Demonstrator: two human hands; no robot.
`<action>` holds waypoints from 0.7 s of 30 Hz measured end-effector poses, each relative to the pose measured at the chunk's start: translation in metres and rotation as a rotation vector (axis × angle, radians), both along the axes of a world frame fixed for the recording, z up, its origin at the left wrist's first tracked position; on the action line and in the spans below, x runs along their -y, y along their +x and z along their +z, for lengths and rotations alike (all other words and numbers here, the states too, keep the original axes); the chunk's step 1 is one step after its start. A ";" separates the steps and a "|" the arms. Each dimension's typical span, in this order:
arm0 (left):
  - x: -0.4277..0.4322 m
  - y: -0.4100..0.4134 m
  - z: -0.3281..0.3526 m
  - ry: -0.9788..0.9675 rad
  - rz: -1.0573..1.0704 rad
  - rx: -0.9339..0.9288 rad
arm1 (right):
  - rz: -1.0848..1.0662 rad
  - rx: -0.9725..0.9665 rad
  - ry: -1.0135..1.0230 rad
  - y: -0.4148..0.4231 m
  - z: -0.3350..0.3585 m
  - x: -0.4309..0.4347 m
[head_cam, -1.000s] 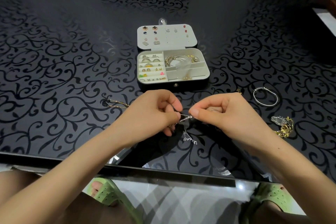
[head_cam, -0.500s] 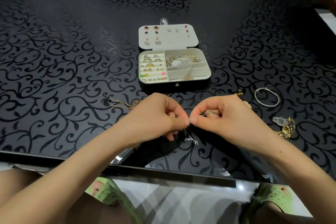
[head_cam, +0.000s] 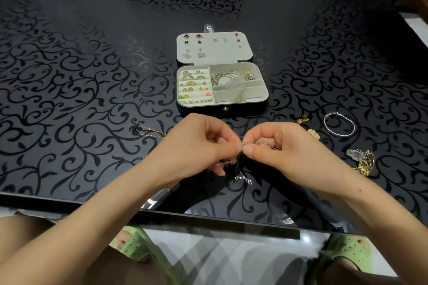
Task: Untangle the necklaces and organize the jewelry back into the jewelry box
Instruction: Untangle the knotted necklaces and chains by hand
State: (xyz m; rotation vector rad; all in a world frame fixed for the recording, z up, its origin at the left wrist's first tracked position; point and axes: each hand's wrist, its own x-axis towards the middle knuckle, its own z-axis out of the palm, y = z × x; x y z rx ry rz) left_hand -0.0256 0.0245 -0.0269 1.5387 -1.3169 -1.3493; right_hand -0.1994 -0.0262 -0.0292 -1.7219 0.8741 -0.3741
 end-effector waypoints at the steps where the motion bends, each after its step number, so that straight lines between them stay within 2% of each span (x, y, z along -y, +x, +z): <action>1: 0.000 0.000 0.000 -0.025 -0.014 0.020 | 0.011 -0.006 0.011 0.000 0.001 0.000; 11: -0.003 0.000 0.004 -0.144 -0.041 0.316 | 0.084 -0.246 -0.071 -0.001 0.012 0.004; 15: -0.005 0.000 0.002 -0.190 -0.043 0.406 | 0.029 -0.233 -0.062 -0.002 0.014 0.005; 18: -0.006 0.000 -0.002 -0.171 -0.016 0.354 | -0.022 -0.161 0.022 -0.003 0.013 0.005; 21: -0.005 0.003 -0.004 -0.073 0.077 0.130 | -0.125 -0.045 0.176 -0.004 0.015 0.006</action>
